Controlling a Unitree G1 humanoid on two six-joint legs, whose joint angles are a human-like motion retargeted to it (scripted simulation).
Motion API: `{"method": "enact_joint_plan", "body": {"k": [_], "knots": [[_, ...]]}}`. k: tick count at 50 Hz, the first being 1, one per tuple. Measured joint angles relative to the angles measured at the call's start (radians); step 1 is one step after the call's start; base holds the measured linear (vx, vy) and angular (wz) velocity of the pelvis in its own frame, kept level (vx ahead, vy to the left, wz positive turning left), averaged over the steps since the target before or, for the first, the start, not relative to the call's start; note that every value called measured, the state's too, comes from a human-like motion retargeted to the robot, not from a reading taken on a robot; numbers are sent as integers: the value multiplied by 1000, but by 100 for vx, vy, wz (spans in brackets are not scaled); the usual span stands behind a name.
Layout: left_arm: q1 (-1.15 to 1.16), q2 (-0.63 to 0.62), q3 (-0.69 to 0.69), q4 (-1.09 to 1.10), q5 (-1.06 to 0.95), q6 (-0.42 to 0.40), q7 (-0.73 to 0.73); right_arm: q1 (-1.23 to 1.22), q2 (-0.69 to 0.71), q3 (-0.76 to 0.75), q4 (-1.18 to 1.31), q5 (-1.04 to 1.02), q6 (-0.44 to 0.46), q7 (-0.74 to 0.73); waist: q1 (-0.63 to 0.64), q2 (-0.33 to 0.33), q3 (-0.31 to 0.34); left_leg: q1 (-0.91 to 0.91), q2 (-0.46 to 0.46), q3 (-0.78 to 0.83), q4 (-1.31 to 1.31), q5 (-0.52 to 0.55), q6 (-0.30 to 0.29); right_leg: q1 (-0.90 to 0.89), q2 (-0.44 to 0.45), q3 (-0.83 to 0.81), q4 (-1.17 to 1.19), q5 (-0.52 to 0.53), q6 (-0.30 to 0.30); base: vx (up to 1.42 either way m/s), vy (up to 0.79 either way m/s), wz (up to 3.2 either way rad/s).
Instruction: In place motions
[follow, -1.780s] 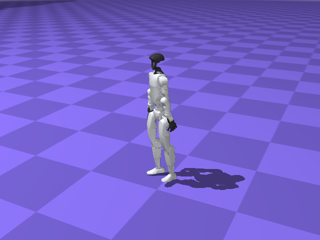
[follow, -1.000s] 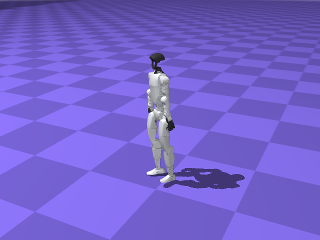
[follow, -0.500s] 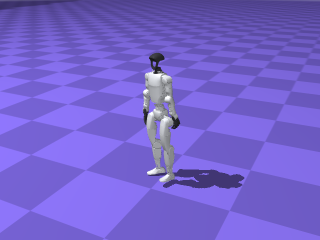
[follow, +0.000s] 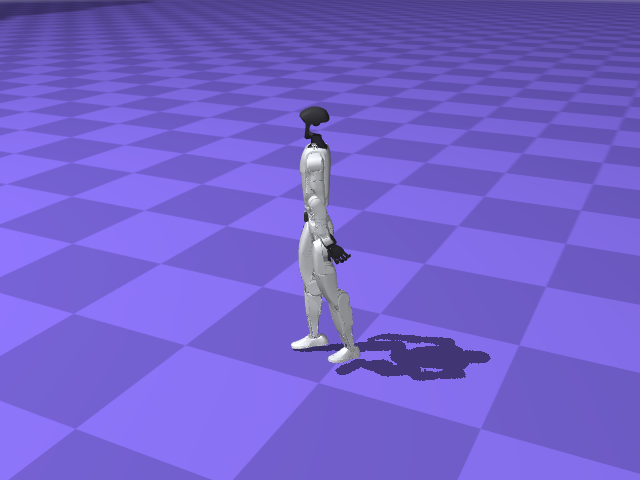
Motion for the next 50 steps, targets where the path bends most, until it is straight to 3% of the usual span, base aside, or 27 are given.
{"method": "enact_joint_plan", "body": {"k": [15, 25, 36, 50], "knots": [[-25, -14, -22, -34, 1, 1, 1, -59, 6, -1, 67, -21, 38, -26, -346, 88, 3, 86, 49, 391, 22, -60, -66, -117, 144, 332, -21, 138, 35, -7, -21, -131], [-72, -35, -7, -46, 11, -2, 4, -54, 13, -40, 136, 7, 78, -59, -498, 149, 8, 84, 45, 526, 43, -78, -91, -174, 193, 384, -33, 193, 105, -9, -3, -102], [-108, -69, -10, -79, 24, -22, -2, 1, 26, -110, 168, 96, 131, -60, -523, 146, 11, 80, 34, 549, 55, -86, -94, -182, 195, 389, -33, 191, 129, -3, 0, -24], [-86, -69, -13, -64, 56, -6, -10, 7, -9, -110, 151, 90, 140, -67, -387, 122, -6, 38, 28, 412, 14, -55, -77, -147, 143, 297, -20, 90, 32, 5, 12, 73]]}}
